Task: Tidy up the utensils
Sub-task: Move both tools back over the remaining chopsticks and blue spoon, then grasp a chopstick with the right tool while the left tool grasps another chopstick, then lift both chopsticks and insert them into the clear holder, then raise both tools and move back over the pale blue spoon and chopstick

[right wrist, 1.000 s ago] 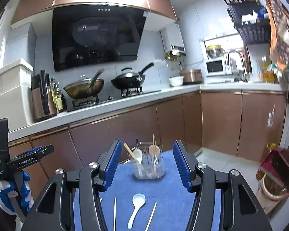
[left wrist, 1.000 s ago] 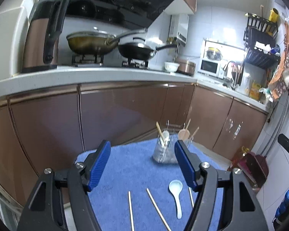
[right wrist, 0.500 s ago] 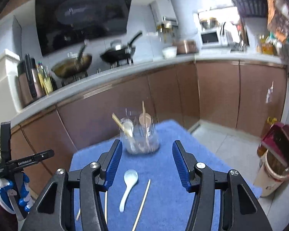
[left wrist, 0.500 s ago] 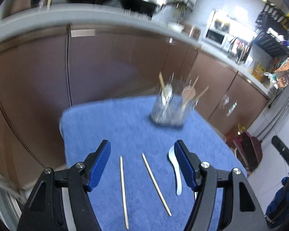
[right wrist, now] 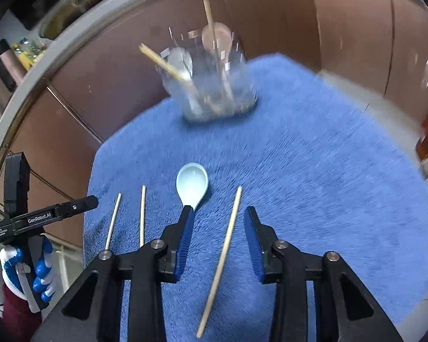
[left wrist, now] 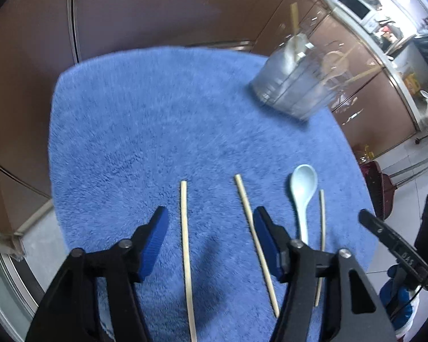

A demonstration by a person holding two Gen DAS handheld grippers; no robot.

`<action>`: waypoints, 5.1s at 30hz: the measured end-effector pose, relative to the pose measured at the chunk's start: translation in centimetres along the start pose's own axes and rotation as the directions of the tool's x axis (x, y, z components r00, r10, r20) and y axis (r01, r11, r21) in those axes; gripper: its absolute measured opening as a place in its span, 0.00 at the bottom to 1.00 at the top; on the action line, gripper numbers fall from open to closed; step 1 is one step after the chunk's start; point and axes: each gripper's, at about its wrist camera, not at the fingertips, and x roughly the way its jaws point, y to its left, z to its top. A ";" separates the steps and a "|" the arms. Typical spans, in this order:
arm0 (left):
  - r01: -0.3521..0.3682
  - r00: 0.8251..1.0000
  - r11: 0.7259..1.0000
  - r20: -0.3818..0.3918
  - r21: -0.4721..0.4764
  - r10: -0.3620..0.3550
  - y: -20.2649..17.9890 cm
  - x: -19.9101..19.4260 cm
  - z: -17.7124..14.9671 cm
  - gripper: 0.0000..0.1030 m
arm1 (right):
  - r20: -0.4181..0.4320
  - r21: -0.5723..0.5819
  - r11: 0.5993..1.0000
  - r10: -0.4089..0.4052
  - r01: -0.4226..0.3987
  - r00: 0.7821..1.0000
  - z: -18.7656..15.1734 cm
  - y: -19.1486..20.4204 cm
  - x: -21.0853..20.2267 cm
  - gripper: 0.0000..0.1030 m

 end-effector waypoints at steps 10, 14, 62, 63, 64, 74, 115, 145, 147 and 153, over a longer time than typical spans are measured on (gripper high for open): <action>-0.007 0.994 1.000 -0.109 -0.017 0.005 1.2 4.1 2.2 0.31 | -0.171 -0.003 0.996 -0.088 0.089 0.981 2.0 -0.6 7.4 0.19; -0.028 0.990 1.000 -0.139 -0.007 0.027 1.1 5.0 2.6 0.26 | -0.202 -0.027 0.992 -0.130 0.127 0.971 2.7 -0.5 8.8 0.16; -0.044 0.901 0.969 0.428 0.242 -0.067 -5.0 -16.8 -5.0 0.05 | 0.343 -0.246 0.967 0.029 0.061 0.939 -3.5 10.2 -14.9 0.05; -0.042 0.898 0.969 0.435 0.243 -0.070 -5.1 -17.2 -4.9 0.05 | 0.347 -0.251 0.966 0.035 0.057 0.937 -3.5 10.5 -15.2 0.05; -0.042 0.893 0.969 0.445 0.243 -0.072 -5.3 -17.6 -4.7 0.05 | 0.352 -0.256 0.965 0.042 0.053 0.935 -3.5 10.7 -15.5 0.05; 0.029 0.804 0.971 0.571 0.239 -0.164 -8.3 -20.4 1.6 0.05 | 0.489 -0.291 0.954 0.091 0.064 0.868 1.9 12.8 -18.5 0.05; -0.058 0.605 0.984 0.790 0.167 -0.098 -15.6 -9.6 14.6 0.38 | 0.661 -0.143 0.980 -0.011 0.140 0.751 16.6 5.8 -7.7 0.27; -0.181 0.418 0.962 0.902 0.204 -0.113 -13.3 -31.2 -7.6 0.68 | 0.863 -0.124 0.952 -0.036 0.281 0.503 -3.3 11.4 -29.6 1.00; -0.183 0.419 0.961 0.901 0.207 -0.114 -13.0 -31.6 -8.7 0.68 | 0.876 -0.130 0.943 -0.036 0.307 0.481 -4.7 11.9 -30.2 1.00; -0.218 0.435 0.952 0.895 0.216 -0.103 -12.6 -32.3 -11.2 0.68 | 0.873 -0.149 0.935 -0.028 0.322 0.486 -6.8 12.6 -30.7 1.00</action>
